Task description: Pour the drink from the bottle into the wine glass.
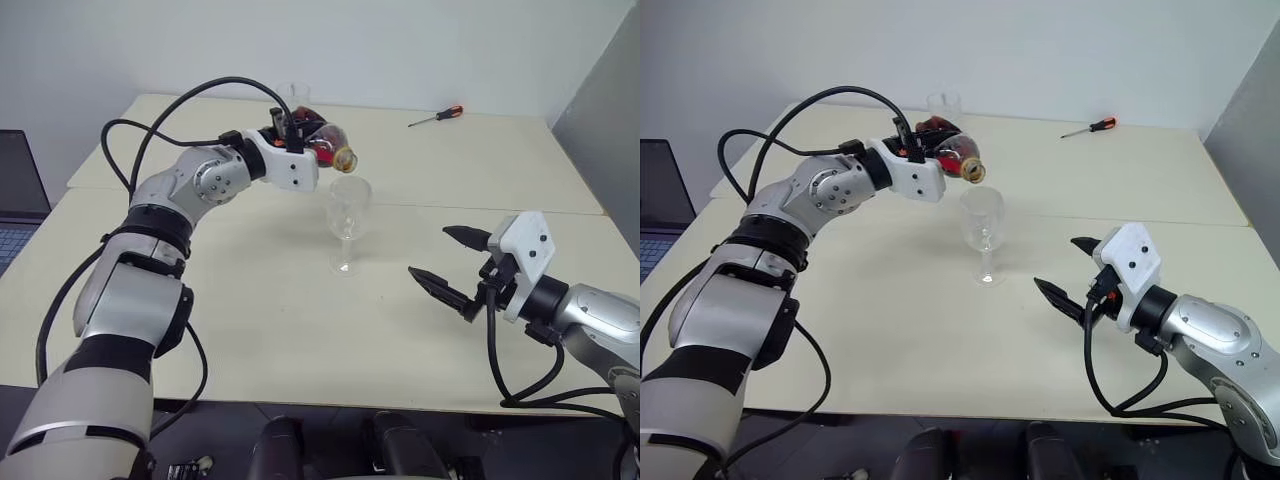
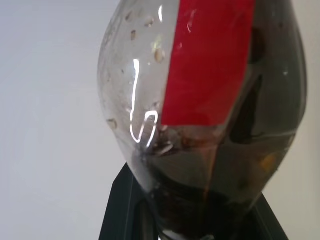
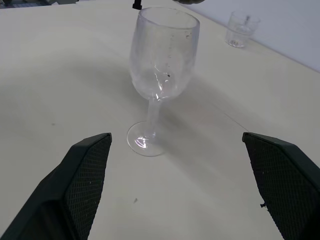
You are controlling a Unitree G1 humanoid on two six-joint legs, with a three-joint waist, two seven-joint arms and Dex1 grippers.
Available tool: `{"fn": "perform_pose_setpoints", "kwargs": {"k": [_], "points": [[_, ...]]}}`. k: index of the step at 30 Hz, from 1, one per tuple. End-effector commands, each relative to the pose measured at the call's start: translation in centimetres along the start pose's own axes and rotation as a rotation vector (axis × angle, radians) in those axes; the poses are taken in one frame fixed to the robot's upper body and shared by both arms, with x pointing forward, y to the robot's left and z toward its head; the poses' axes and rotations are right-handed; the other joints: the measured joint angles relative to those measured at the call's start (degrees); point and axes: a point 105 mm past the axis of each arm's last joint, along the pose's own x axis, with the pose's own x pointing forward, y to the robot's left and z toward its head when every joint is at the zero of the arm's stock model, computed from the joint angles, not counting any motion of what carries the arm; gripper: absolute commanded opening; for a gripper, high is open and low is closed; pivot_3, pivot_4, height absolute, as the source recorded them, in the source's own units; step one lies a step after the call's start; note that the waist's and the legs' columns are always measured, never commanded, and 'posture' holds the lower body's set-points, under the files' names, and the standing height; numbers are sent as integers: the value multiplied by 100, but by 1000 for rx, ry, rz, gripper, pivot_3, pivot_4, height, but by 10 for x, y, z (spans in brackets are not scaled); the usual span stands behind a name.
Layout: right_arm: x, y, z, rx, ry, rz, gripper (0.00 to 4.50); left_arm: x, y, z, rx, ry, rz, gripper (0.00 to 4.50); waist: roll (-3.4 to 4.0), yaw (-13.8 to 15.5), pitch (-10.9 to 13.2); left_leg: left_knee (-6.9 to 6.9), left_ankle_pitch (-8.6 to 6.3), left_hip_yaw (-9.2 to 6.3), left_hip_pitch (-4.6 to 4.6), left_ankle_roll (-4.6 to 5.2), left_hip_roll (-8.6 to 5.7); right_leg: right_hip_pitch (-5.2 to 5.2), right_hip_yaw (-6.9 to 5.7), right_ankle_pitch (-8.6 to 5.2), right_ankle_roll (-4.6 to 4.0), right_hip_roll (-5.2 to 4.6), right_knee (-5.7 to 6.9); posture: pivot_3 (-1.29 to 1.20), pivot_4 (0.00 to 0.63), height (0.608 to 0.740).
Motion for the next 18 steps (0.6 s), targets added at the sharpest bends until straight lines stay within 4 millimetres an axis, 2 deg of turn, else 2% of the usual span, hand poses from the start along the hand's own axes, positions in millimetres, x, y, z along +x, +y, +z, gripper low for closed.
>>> {"fn": "perform_pose_setpoints", "kwargs": {"k": [1, 18], "points": [[-3, -3, 11, -44, -32, -13, 4500, 2, 27, 7, 49, -35, 74, 738, 0, 1, 0, 0, 0, 0, 0, 0, 0, 0, 0, 1, -1, 0, 0, 0, 150, 740], [-2, -5, 12, -53, -32, -15, 4500, 2, 29, 7, 101, -32, 69, 737, 0, 1, 0, 0, 0, 1, 0, 0, 0, 0, 0, 2, -3, 0, 1, 0, 150, 740]]}}
